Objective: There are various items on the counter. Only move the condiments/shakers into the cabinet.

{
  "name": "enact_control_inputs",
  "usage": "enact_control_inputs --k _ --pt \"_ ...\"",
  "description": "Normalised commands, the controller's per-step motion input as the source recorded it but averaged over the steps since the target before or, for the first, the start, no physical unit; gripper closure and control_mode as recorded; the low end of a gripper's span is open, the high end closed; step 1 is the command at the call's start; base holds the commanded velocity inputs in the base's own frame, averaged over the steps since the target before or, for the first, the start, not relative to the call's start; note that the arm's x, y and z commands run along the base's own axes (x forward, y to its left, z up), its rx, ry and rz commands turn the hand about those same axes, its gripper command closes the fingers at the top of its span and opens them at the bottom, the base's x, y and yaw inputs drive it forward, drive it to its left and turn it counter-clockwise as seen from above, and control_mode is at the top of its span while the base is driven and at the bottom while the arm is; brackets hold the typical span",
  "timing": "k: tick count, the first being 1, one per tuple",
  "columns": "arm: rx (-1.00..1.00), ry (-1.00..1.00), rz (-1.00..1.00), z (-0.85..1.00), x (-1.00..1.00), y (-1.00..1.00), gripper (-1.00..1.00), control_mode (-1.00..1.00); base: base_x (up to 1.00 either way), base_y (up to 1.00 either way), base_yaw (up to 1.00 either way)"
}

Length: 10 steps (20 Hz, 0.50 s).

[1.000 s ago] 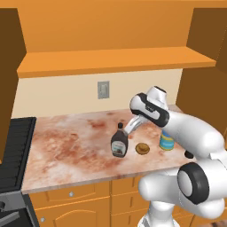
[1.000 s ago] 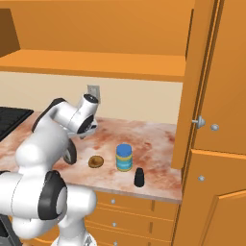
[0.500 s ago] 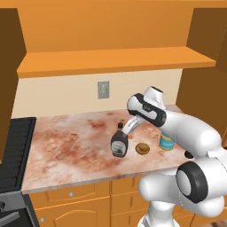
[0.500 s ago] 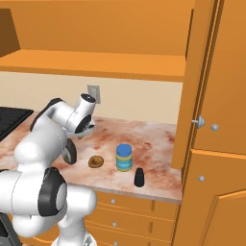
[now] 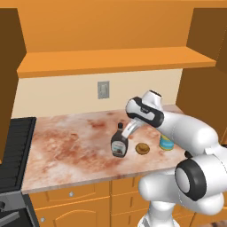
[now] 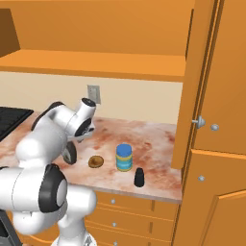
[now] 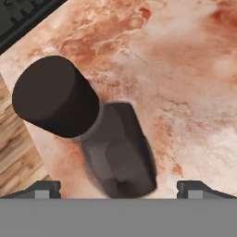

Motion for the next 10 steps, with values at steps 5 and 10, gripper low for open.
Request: enact_control_inputs --k 5,10 --pt "0.12 -0.05 0.03 -0.18 0.00 0.00 -1.00 -1.00 0.00 0.00 0.00" --pt "0.13 -0.01 0.03 -0.13 0.00 0.09 -1.00 -1.00 0.00 0.00 0.00"
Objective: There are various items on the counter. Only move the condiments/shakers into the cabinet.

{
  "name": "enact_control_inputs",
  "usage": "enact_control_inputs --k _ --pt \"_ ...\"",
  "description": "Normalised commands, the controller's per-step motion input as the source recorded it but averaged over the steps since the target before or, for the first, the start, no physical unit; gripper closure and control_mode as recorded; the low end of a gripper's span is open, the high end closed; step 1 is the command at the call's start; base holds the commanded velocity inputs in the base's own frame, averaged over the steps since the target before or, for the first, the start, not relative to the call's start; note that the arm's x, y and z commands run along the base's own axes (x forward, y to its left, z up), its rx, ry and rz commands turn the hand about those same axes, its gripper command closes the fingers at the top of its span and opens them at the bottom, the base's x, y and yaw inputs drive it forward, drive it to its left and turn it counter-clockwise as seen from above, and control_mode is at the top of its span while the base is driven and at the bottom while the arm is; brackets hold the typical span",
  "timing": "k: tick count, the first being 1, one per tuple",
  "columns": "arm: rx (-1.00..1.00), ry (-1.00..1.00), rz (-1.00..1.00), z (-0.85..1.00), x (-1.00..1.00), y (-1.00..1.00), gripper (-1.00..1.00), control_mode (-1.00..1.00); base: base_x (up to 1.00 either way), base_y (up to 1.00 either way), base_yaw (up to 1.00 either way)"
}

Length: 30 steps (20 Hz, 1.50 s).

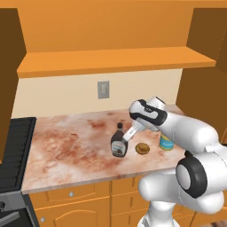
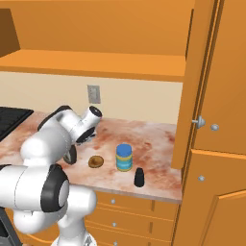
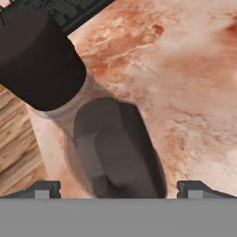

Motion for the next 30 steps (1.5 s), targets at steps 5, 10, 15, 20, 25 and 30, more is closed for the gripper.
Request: enact_control_inputs --k 5,10,15,20,25,30 --pt "0.07 0.00 0.02 -0.10 0.00 0.12 1.00 -1.00 0.00 0.00 0.00" --pt "0.00 0.00 0.00 0.00 0.00 0.00 1.00 -1.00 0.00 0.00 0.00" --pt "0.00 -0.16 0.00 0.40 -0.29 0.01 1.00 -1.00 0.00 0.00 0.00" --pt "-0.01 -0.31 -0.01 0.99 -0.68 0.01 1.00 -1.00 0.00 0.00 0.00" --pt "0.00 -0.19 -0.09 1.00 -0.78 0.00 1.00 -1.00 0.00 0.00 0.00" --pt "0.01 -0.15 -0.21 1.00 -0.78 0.00 1.00 -1.00 0.00 0.00 0.00"
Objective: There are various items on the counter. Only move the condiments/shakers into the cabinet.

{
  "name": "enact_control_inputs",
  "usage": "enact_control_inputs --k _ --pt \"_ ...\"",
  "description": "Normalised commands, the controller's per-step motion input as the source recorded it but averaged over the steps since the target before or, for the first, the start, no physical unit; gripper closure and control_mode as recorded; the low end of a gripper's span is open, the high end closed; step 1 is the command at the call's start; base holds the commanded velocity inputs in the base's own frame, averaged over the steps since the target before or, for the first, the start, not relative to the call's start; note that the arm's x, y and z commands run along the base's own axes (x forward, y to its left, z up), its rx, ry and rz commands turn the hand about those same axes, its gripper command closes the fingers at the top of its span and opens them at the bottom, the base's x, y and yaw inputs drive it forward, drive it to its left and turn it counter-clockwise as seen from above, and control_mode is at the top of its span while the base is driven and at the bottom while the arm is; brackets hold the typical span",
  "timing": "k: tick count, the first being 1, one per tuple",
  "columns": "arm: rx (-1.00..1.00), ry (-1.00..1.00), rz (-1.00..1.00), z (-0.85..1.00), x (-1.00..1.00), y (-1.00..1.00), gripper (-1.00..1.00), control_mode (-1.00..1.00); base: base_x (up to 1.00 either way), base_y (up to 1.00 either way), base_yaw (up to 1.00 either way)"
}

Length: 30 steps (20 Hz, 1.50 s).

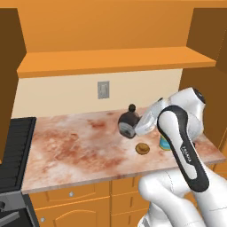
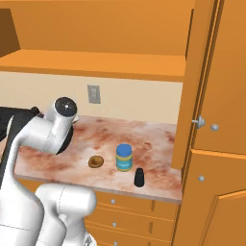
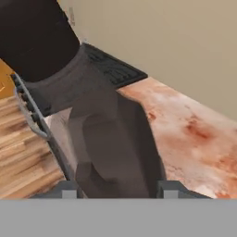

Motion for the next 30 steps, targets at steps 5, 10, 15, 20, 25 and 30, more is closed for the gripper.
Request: enact_control_inputs --k 5,10,15,20,25,30 --pt "0.10 -0.12 -0.34 1.00 -0.50 0.00 1.00 -1.00 0.00 0.00 0.00" --pt "0.19 0.10 -0.39 1.00 -0.20 -0.06 1.00 -1.00 0.00 0.00 0.00" --pt "0.23 0.25 -0.29 1.00 -0.06 -0.11 1.00 -1.00 0.00 0.00 0.00" --pt "0.15 0.07 -0.05 1.00 -0.02 -0.20 1.00 -1.00 0.00 0.00 0.00" --pt "0.24 -0.03 0.00 0.92 -0.20 -0.39 1.00 -1.00 0.00 0.00 0.00" --pt "0.03 -0.07 0.00 0.13 -0.06 -0.06 1.00 -1.00 0.00 0.00 0.00"
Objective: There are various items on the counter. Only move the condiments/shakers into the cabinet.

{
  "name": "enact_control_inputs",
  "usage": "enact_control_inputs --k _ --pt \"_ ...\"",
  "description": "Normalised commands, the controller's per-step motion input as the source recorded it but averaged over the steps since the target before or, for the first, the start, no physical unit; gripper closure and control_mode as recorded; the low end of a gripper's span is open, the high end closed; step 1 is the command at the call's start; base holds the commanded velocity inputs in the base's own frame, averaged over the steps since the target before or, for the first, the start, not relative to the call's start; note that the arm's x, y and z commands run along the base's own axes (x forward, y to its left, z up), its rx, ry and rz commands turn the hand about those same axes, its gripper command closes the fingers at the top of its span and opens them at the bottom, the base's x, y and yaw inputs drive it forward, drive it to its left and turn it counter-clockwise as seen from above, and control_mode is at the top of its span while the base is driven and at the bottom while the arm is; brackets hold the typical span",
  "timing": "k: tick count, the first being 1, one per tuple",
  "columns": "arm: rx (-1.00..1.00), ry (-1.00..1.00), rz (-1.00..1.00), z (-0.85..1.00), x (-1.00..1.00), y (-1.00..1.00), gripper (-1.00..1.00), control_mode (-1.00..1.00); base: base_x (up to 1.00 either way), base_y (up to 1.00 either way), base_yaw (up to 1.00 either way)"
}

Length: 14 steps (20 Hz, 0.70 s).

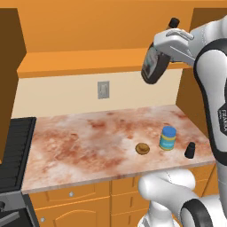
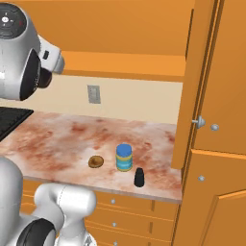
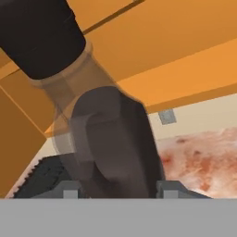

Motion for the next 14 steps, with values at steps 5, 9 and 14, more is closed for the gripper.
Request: enact_control_inputs --k 5,9,14 --pt "-0.04 -0.05 0.00 0.00 0.12 0.00 1.00 -1.00 0.00 0.00 0.00" --pt "-0.08 -0.12 0.00 0.00 0.19 0.00 1.00 -1.00 0.00 0.00 0.00" --pt "-0.09 -0.11 0.00 0.00 0.35 0.00 1.00 -1.00 0.00 0.00 0.00"
